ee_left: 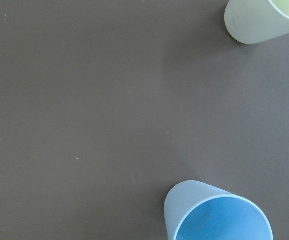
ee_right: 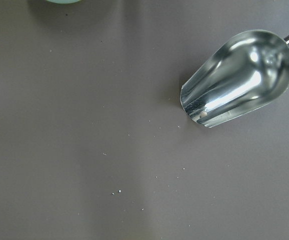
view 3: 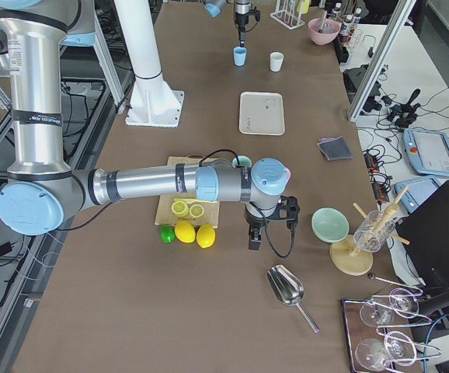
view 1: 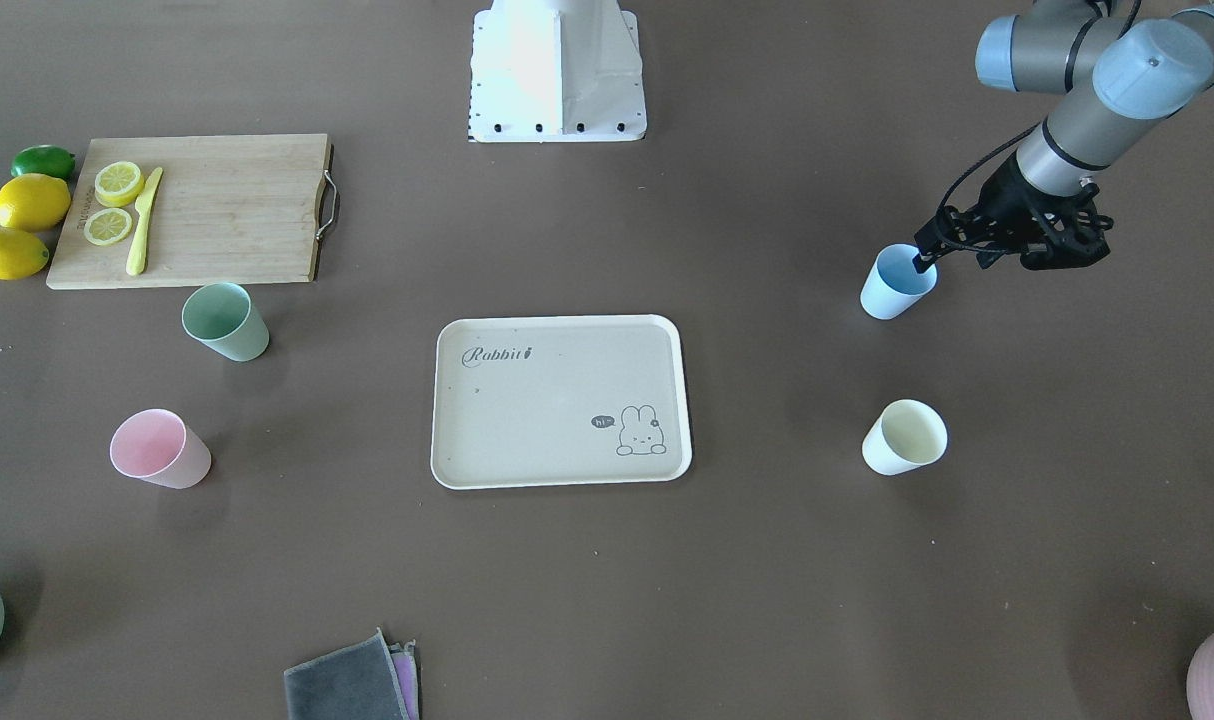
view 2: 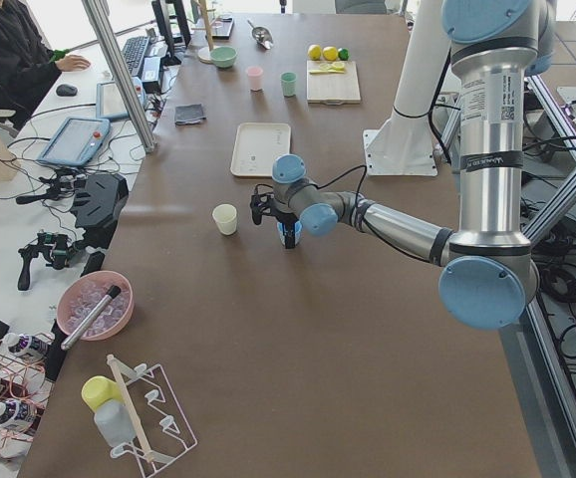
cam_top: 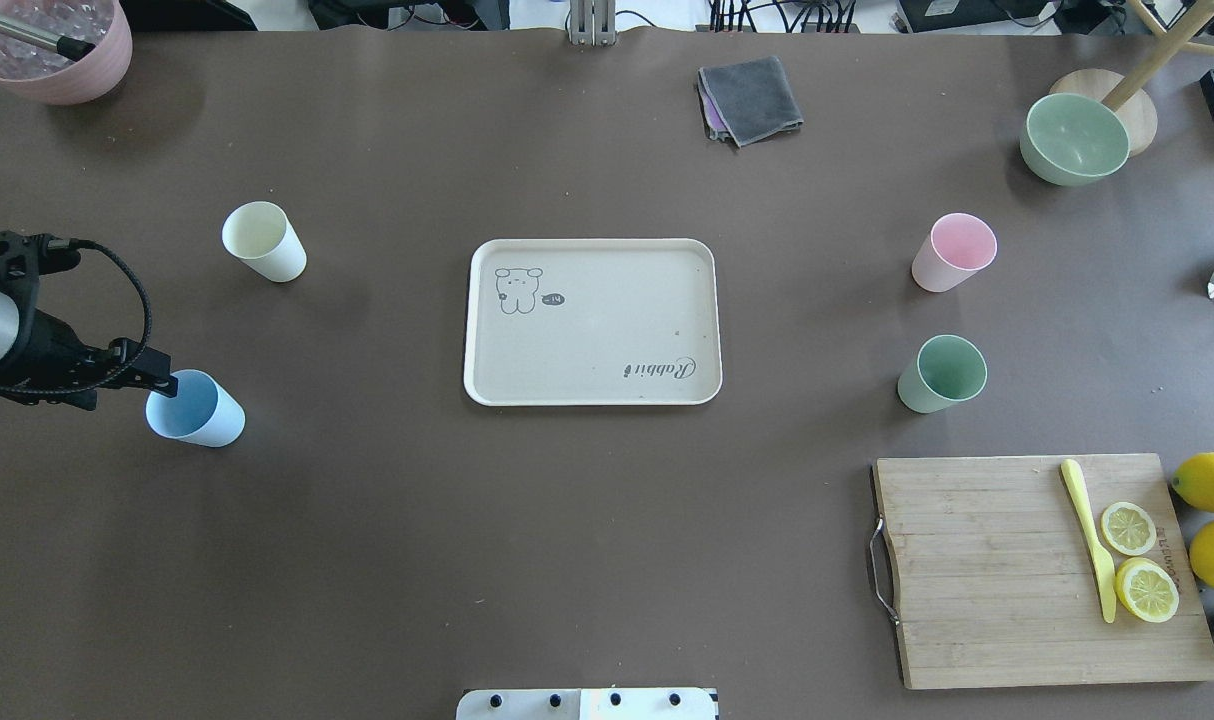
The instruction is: Place all cups on tray
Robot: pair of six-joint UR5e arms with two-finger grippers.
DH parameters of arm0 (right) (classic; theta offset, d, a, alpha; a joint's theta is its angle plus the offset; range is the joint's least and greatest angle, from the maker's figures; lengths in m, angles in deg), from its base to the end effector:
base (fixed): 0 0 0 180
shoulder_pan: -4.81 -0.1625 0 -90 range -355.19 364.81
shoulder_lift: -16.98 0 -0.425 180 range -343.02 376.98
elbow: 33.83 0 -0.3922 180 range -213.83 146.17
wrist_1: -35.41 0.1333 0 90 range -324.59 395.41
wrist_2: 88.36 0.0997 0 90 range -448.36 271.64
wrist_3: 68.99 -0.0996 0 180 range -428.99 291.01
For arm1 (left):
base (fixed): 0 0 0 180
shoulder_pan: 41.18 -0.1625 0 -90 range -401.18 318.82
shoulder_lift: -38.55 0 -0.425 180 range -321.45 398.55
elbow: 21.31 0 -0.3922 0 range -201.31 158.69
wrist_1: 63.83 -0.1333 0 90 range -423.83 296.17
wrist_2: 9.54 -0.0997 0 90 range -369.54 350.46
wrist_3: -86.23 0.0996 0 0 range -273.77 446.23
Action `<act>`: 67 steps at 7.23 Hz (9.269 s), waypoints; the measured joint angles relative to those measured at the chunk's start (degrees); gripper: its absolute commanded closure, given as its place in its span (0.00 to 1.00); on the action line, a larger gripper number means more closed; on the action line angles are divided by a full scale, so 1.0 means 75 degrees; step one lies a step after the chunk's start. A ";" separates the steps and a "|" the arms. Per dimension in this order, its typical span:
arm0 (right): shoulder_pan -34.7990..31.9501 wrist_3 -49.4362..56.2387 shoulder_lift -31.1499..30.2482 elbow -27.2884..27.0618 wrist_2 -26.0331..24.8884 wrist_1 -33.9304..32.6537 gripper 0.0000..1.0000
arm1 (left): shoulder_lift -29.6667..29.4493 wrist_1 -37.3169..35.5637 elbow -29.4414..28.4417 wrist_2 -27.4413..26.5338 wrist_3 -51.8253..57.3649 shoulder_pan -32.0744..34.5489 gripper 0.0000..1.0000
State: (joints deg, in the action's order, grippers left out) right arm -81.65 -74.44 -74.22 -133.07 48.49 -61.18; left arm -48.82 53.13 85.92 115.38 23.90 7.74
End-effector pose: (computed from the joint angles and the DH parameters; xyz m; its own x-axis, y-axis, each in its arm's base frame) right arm 0.0308 -0.4837 0.5981 0.6842 0.0344 0.7284 -0.0033 0.9990 -0.0441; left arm 0.2637 -0.4186 0.4832 0.6066 -0.1164 -0.7864 0.0981 0.9926 -0.0713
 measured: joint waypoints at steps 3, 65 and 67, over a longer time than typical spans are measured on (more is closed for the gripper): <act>0.0021 0.0000 0.0015 0.0022 -0.0011 -0.0007 0.00 | -0.0212 -0.0007 -0.0327 0.0068 0.0029 -0.0119 0.03; 0.6123 -1.0034 0.3794 0.0030 -0.2046 0.2763 1.00 | -0.3024 -0.4282 0.0057 0.1457 0.1789 0.1000 0.02; 0.6486 -1.0179 0.4064 0.0280 -0.2378 0.2775 1.00 | -0.2786 -0.4281 0.0108 0.1525 0.2103 0.1202 0.02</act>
State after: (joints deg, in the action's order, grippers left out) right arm -33.00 -150.78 -43.74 -130.97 30.65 -40.36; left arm -69.72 21.03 86.73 126.82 39.67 16.75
